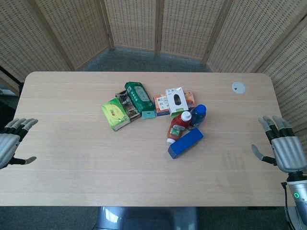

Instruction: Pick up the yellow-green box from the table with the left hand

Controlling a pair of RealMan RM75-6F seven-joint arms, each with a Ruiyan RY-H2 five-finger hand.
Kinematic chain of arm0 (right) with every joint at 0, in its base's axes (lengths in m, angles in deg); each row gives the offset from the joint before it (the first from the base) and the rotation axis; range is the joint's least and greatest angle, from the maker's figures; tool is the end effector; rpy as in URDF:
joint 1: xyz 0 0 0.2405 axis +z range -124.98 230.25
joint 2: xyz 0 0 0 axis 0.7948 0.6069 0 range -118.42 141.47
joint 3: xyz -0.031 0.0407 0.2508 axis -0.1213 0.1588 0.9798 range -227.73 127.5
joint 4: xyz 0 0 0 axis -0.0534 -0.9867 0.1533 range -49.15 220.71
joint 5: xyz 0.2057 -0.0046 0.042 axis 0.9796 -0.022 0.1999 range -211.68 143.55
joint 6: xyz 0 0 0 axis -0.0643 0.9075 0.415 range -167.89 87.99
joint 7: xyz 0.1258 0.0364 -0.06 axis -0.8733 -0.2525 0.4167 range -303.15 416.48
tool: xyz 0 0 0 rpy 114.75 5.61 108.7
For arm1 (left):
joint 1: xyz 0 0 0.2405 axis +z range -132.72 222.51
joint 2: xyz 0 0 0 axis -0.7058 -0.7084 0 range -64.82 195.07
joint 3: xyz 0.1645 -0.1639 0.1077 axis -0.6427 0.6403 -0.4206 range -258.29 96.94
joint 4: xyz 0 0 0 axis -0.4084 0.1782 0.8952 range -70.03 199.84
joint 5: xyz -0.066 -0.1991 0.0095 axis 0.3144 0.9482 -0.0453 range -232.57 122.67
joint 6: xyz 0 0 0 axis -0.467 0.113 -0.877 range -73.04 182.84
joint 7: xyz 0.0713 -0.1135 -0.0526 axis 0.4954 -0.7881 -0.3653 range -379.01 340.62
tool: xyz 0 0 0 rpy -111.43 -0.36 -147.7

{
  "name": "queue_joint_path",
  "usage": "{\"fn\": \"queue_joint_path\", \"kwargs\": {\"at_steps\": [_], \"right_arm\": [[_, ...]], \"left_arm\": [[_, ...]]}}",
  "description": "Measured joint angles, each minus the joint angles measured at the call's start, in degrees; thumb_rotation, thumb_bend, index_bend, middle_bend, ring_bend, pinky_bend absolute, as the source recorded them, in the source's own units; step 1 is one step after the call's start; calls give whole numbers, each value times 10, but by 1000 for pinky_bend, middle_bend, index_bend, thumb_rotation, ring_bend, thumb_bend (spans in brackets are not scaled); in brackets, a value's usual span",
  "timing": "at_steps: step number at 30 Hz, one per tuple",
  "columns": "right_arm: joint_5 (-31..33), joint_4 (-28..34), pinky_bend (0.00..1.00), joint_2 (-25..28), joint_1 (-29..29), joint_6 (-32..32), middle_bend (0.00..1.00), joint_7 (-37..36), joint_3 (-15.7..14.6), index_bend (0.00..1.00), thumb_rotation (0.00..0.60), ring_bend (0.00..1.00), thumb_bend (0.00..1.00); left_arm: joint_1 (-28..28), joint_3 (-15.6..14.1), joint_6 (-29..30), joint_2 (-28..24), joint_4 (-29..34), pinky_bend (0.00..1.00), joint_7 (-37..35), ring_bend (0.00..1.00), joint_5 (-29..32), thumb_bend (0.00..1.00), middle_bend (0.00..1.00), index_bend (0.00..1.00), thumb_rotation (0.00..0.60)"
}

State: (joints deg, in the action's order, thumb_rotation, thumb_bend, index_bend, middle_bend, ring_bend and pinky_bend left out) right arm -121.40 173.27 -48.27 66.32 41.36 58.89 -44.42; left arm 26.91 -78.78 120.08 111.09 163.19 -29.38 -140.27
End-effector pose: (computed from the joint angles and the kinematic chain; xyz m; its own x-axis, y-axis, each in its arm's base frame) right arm -0.2957 -0.2412 0.1910 0.5625 0.0812 0.8228 -0.8097 -0.1472 0.5681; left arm -0.2876 0.2396 0.2084 0.4566 0.2397 0.8568 0.8896 -0.1370 -0.4358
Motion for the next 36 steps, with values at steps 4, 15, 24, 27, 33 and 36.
{"fn": "queue_joint_path", "kwargs": {"at_steps": [4,15,24,27,33,36], "right_arm": [[0,3,0,0,-3,2,0,1,-2,0,26,0,384],[5,11,0,13,-20,18,0,4,-2,0,22,0,383],[18,12,0,23,-33,24,0,2,-2,0,26,0,382],[22,11,0,28,-38,25,0,1,-2,0,27,0,382],[32,11,0,37,-48,30,0,-2,0,0,26,0,382],[37,13,0,41,-52,31,0,-2,1,0,31,0,383]], "left_arm": [[-26,8,-25,-5,-6,0,29,0,-1,183,0,0,600],[-135,38,-146,52,-70,0,139,0,18,175,0,0,600],[-230,55,-245,166,-171,0,202,0,59,129,0,0,600],[-257,60,-267,205,-210,0,213,0,71,126,0,0,600],[-303,64,-306,278,-286,0,218,0,87,125,0,0,600],[-322,62,-322,312,-322,0,214,0,88,125,0,0,600]]}}
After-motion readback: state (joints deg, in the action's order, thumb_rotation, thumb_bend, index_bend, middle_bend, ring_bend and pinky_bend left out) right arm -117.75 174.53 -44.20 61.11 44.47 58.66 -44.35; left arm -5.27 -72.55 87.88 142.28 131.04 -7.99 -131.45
